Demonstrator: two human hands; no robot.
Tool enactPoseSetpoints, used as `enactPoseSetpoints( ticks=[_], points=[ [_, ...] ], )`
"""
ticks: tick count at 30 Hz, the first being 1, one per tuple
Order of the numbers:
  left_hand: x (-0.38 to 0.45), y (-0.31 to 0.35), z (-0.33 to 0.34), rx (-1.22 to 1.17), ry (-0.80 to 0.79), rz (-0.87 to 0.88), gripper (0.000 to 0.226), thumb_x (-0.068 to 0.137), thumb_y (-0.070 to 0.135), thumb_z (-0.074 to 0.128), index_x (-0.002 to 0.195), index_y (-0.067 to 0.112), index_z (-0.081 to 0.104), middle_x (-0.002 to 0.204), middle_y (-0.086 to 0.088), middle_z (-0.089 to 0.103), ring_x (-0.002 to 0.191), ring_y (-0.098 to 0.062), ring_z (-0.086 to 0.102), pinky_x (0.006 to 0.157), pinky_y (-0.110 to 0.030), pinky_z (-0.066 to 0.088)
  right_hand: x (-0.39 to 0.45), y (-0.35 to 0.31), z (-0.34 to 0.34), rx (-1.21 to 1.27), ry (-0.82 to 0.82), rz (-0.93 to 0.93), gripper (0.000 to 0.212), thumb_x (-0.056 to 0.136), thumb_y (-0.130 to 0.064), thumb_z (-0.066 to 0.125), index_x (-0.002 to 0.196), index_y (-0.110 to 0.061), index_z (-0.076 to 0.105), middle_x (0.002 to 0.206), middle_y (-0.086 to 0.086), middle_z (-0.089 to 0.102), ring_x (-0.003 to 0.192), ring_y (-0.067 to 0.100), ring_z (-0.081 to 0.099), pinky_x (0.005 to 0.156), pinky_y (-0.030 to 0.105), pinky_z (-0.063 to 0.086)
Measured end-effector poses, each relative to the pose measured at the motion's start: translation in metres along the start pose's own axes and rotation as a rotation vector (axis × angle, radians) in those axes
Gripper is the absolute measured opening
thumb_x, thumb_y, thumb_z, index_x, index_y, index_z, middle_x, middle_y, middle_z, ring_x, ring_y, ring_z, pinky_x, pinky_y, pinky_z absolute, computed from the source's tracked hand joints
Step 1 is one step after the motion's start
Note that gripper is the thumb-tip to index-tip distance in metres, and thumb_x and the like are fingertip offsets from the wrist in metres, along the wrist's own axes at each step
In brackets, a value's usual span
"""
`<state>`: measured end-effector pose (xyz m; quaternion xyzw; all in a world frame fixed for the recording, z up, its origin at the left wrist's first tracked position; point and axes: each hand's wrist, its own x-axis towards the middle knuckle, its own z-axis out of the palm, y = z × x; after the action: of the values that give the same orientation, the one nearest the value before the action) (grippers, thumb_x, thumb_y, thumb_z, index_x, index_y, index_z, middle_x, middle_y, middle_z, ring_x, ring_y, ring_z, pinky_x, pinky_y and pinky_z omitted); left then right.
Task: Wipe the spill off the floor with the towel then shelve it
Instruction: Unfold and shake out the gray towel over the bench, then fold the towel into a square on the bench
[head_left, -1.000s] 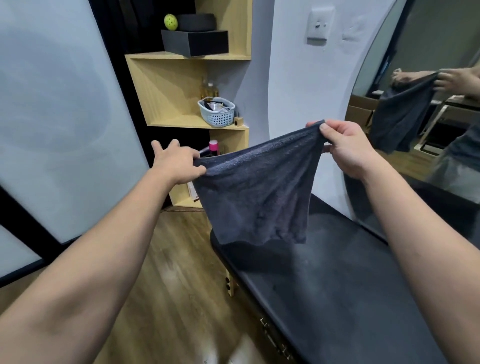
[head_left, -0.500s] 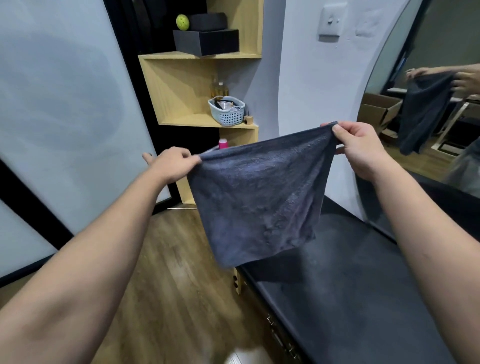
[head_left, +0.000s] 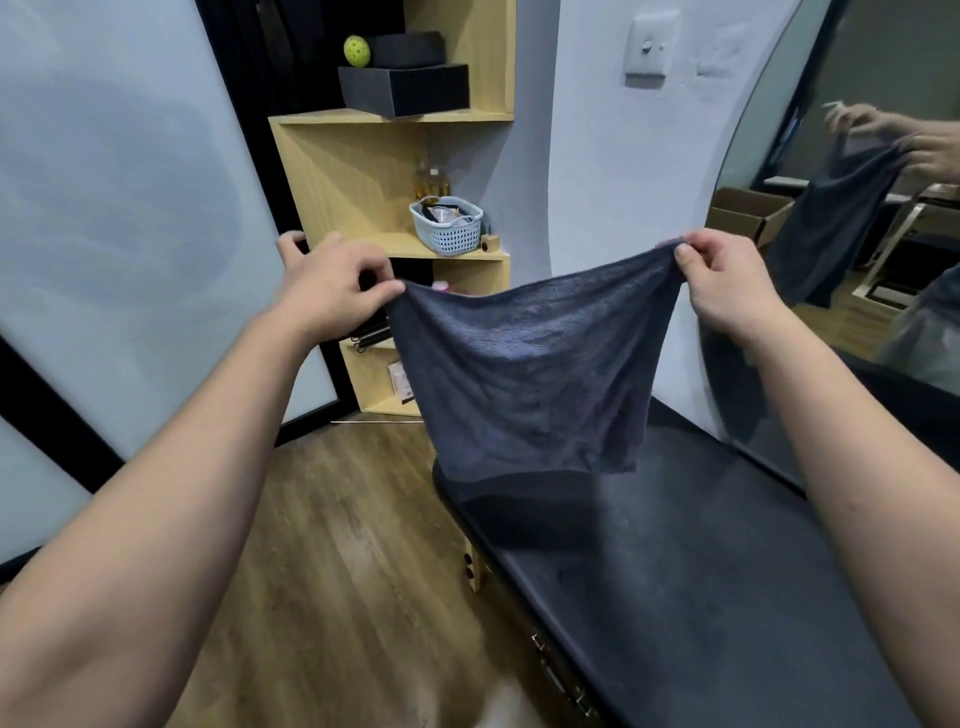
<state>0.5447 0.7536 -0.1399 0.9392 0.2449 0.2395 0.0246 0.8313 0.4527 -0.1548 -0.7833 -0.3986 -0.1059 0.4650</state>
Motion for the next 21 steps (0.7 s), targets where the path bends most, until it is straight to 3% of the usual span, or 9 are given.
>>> enactPoseSetpoints(
  ticks=[2,6,9,12,15,18,21],
  points=[
    [0.004,0.007,0.0,-0.401,0.104,-0.043,0.021,0.09,0.052,0.057,0.082,0.032,0.059,0.082,0.019,0.065,0.092,-0.012,0.058,0.105,-0.051,0.034,0.001,0.004,-0.006,-0.012,0.074,-0.001,0.029,0.103,-0.014,0.044,0.105,0.001,0.069,0.1,0.024,0.069,0.085,0.029,0.059,0.079,0.037,0.047],
    [0.01,-0.004,0.003,-0.273,-0.079,-0.093,0.023,0.096,0.035,0.066,0.081,0.022,0.053,0.074,0.012,0.057,0.083,-0.024,0.054,0.086,-0.038,0.031,0.002,0.011,-0.013,-0.083,0.058,0.023,0.028,0.102,-0.014,0.046,0.097,0.005,0.066,0.095,0.029,0.067,0.079,0.027,0.053,0.069,0.031,0.036],
    [0.01,-0.008,0.007,-0.56,-0.129,-0.128,0.028,0.09,0.018,0.075,0.074,0.022,0.052,0.072,0.002,0.059,0.068,-0.018,0.051,0.067,-0.028,0.039,-0.001,0.015,-0.015,-0.03,0.087,0.038,0.028,0.101,-0.015,0.047,0.096,0.004,0.066,0.088,0.021,0.064,0.08,0.019,0.05,0.072,0.031,0.037],
    [0.007,0.0,0.013,-0.731,-0.085,-0.172,0.03,0.089,0.006,0.075,0.078,0.022,0.051,0.072,-0.002,0.057,0.064,-0.011,0.049,0.064,-0.023,0.04,-0.002,0.02,-0.014,0.026,0.077,0.09,0.03,0.1,-0.019,0.046,0.095,0.002,0.066,0.085,0.007,0.058,0.081,0.016,0.048,0.074,0.032,0.038],
    [0.011,-0.001,0.017,-0.696,-0.154,-0.158,0.028,0.089,0.003,0.073,0.088,0.024,0.054,0.074,0.0,0.058,0.066,-0.011,0.049,0.066,-0.025,0.039,-0.002,0.025,-0.017,0.051,0.028,0.113,0.026,0.102,-0.017,0.047,0.101,-0.001,0.068,0.092,0.005,0.064,0.085,0.015,0.053,0.08,0.033,0.043],
    [0.012,-0.003,0.025,-0.529,-0.354,-0.132,0.021,0.092,0.005,0.07,0.104,0.021,0.065,0.085,-0.002,0.066,0.078,-0.015,0.058,0.079,-0.031,0.046,-0.006,0.025,-0.019,0.056,0.001,0.122,0.024,0.103,-0.013,0.047,0.104,-0.002,0.069,0.1,0.004,0.066,0.091,0.013,0.056,0.084,0.03,0.044],
    [0.014,0.009,0.039,-0.328,-0.384,-0.103,0.011,0.095,0.013,0.068,0.091,0.023,0.071,0.097,-0.005,0.072,0.089,-0.018,0.063,0.084,-0.031,0.048,-0.01,0.024,-0.014,0.049,0.027,0.153,0.024,0.103,-0.01,0.047,0.107,-0.005,0.07,0.101,0.002,0.065,0.091,0.012,0.055,0.073,0.012,0.042]
  ],
)
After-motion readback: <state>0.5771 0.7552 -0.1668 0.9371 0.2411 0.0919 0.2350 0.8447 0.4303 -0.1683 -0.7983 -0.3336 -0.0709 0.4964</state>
